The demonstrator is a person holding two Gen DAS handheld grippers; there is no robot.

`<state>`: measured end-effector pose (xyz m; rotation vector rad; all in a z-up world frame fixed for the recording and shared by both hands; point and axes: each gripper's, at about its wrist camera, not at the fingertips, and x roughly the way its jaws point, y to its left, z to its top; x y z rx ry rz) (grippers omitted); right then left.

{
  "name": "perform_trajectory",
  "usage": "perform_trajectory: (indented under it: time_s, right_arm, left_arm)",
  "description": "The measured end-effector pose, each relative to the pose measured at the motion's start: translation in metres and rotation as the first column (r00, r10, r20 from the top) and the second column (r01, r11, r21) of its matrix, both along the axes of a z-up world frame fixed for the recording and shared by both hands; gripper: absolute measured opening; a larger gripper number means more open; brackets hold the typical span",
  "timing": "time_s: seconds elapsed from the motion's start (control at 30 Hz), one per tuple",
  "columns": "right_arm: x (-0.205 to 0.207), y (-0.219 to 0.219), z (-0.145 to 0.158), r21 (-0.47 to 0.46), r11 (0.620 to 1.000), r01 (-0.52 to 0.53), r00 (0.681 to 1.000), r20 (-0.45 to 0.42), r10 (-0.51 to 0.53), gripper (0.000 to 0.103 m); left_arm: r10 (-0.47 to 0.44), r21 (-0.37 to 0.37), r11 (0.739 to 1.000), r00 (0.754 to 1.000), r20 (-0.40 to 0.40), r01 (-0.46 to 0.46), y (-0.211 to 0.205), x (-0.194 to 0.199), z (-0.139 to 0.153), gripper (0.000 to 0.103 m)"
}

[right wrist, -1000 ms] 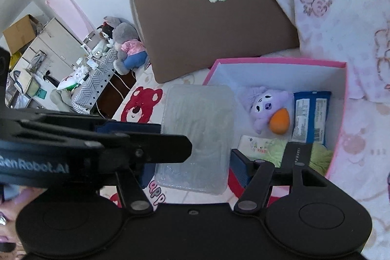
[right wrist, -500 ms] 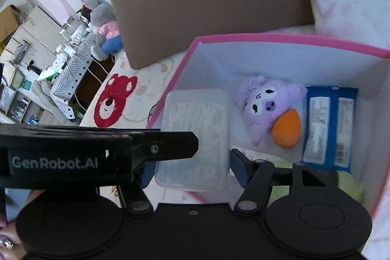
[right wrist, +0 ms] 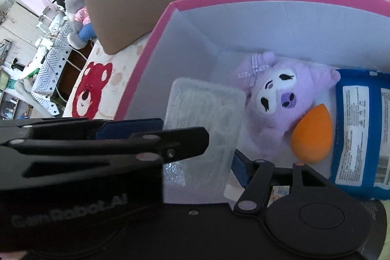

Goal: Organize objects
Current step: 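Open the right gripper to release the plastic box in the pink box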

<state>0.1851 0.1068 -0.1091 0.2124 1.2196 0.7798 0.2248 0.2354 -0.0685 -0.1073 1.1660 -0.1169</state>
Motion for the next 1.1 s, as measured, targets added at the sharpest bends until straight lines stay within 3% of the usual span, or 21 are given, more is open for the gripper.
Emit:
perform_trajectory:
  time_s: [0.17, 0.33, 0.47, 0.57, 0.73, 1.1]
  right_arm:
    - [0.005, 0.006, -0.007, -0.011, 1.000, -0.001, 1.000, -0.023, 0.000, 0.071]
    - [-0.003, 0.018, -0.010, -0.024, 0.999, -0.049, 0.999, -0.024, 0.048, 0.075]
    - [-0.004, 0.012, -0.007, -0.004, 1.000, -0.025, 0.999, -0.040, 0.025, 0.075]
    - [-0.015, 0.006, 0.009, 0.017, 0.998, -0.059, 0.998, 0.019, 0.059, 0.078]
    - [-0.035, -0.006, 0.030, -0.063, 0.994, -0.093, 0.984, 0.149, 0.101, 0.078]
    - [-0.059, -0.039, 0.063, -0.043, 0.993, -0.111, 0.967, 0.227, 0.118, 0.078]
  left_arm:
    - [0.024, -0.021, 0.999, 1.000, -0.017, -0.025, 0.011, 0.004, -0.012, 0.037]
    - [0.044, 0.032, 0.999, 0.999, -0.004, -0.044, 0.011, 0.009, -0.021, 0.036]
    - [0.089, -0.016, 0.996, 0.996, 0.018, -0.089, 0.016, 0.004, -0.012, 0.037]
    - [0.077, 0.017, 0.997, 0.994, 0.079, -0.078, 0.008, -0.007, 0.004, 0.044]
    - [0.081, -0.032, 0.996, 0.994, 0.075, -0.079, 0.006, -0.018, 0.021, 0.047]
    - [0.104, -0.043, 0.994, 0.991, 0.085, -0.101, -0.001, -0.051, 0.049, 0.047]
